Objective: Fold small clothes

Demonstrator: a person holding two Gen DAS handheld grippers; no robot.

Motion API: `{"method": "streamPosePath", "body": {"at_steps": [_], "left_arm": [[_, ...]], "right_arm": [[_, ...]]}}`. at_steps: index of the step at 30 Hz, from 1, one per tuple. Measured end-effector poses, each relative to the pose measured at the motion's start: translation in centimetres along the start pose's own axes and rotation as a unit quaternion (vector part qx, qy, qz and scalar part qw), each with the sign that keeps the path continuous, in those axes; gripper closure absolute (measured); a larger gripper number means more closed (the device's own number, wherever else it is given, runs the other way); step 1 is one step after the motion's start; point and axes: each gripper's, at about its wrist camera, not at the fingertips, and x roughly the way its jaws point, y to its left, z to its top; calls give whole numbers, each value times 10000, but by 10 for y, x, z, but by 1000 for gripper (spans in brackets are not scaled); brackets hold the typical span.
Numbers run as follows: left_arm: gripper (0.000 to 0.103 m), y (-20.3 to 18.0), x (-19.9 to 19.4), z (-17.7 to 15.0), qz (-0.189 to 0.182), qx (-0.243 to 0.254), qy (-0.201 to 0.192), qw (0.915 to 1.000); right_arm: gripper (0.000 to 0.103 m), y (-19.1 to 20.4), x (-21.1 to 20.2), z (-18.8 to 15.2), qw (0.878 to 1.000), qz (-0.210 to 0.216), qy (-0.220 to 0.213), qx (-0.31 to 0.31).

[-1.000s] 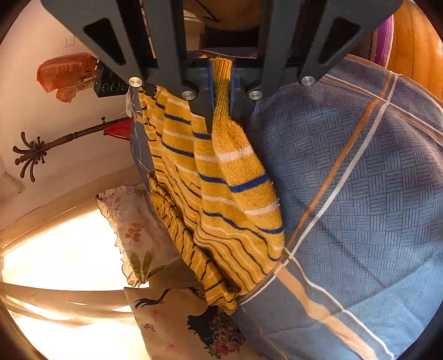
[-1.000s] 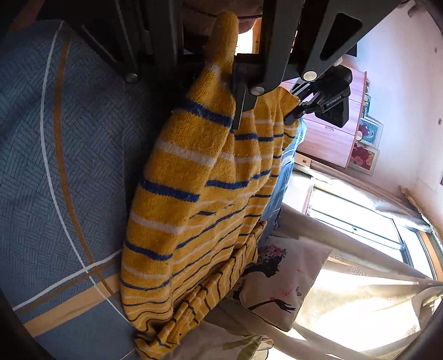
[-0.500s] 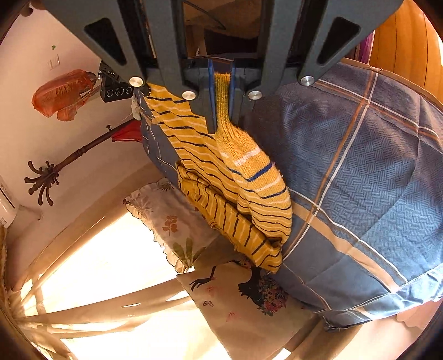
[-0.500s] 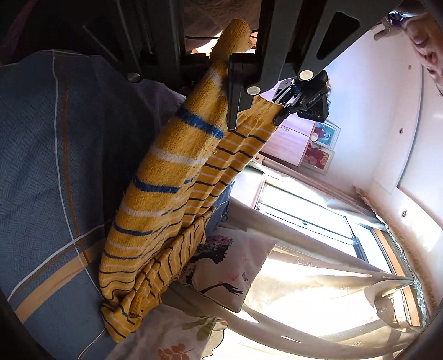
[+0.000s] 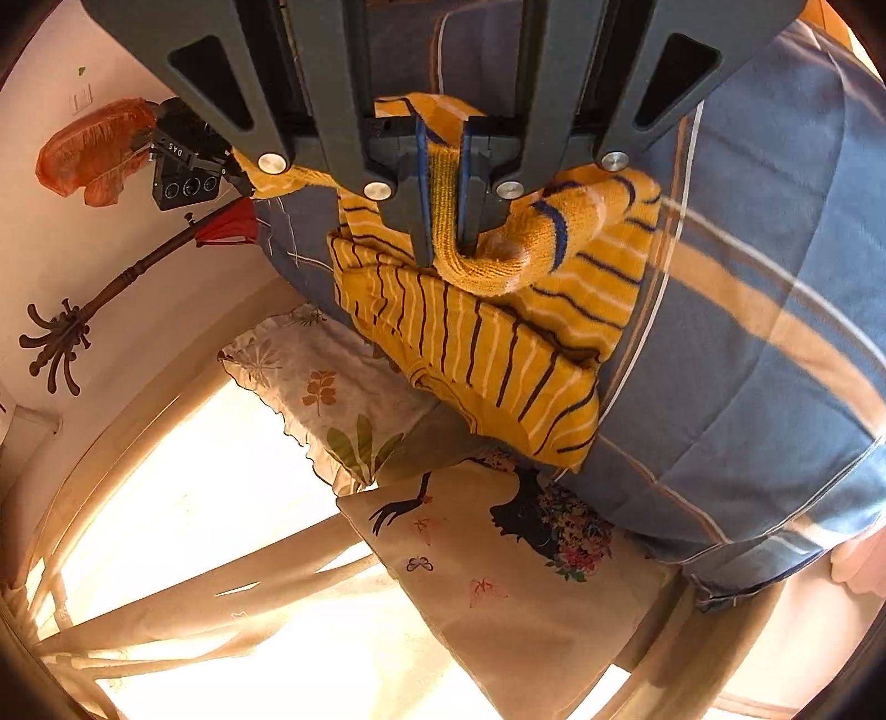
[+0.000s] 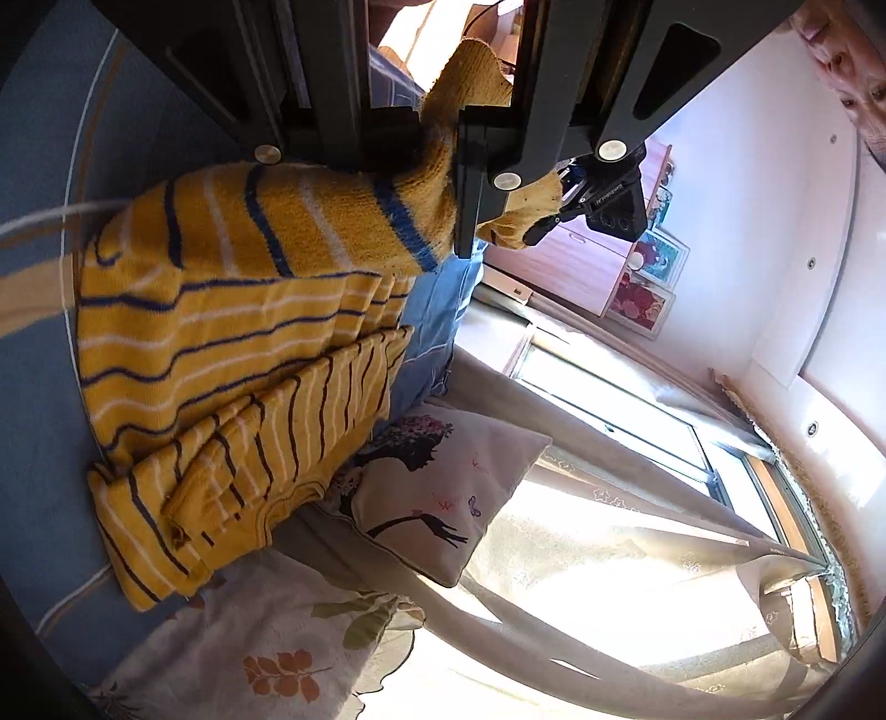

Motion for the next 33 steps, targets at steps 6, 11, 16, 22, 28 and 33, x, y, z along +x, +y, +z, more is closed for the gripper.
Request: {"method": "streamPosePath", "body": {"at_steps": [6, 11, 16, 22, 28, 33], "left_arm": [[95, 8, 117, 59, 583, -42, 358, 9977], [95, 43, 197, 87, 985, -461, 818, 9907], [88, 65, 209, 111, 633, -880, 699, 9916], [62, 91, 200, 136, 658, -1202, 461, 9895], [62, 94, 181, 136, 906, -916, 547, 9902], [62, 57, 165, 120, 986, 51, 658, 9929]], "right_arm": [[93, -33, 39, 95, 9973, -651, -256, 224], [90, -113, 76, 150, 9851, -1215, -305, 1174], [74, -159, 88, 174, 9771, -940, -447, 1854], [39, -177, 81, 194, 9674, -556, -1010, 2257], [37, -177, 81, 209, 9650, -840, -1035, 2259], [22, -144, 75, 202, 9730, -1060, -1162, 1688]]}}
